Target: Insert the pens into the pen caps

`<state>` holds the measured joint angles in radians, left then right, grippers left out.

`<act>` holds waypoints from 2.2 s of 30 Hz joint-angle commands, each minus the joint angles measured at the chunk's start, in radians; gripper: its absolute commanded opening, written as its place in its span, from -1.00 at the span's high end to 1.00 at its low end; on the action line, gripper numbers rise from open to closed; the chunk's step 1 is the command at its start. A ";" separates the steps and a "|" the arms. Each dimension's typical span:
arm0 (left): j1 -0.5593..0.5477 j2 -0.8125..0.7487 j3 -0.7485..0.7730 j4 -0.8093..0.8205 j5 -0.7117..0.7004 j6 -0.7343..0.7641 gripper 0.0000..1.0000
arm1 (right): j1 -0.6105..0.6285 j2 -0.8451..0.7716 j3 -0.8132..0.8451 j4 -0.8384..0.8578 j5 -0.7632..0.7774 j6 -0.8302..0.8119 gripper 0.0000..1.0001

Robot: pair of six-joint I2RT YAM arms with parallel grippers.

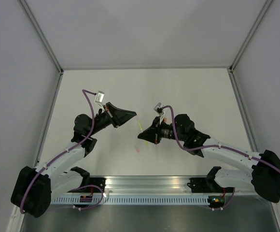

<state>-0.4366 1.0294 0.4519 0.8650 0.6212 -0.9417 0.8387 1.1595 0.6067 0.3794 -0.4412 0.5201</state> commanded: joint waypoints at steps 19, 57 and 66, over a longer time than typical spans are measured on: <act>-0.004 -0.026 0.036 -0.018 -0.052 0.037 0.95 | 0.003 -0.034 0.025 0.033 -0.011 -0.014 1.00; -0.077 -0.104 0.005 -0.170 -0.030 0.147 0.95 | 0.003 -0.034 0.030 0.018 0.006 -0.025 1.00; -0.077 -0.112 0.119 -0.276 -0.118 0.156 0.95 | 0.003 -0.044 0.030 0.018 -0.017 -0.025 1.00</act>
<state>-0.5129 0.9283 0.5205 0.6216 0.5568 -0.8261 0.8413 1.1439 0.6067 0.3511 -0.4339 0.5179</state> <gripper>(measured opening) 0.040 0.057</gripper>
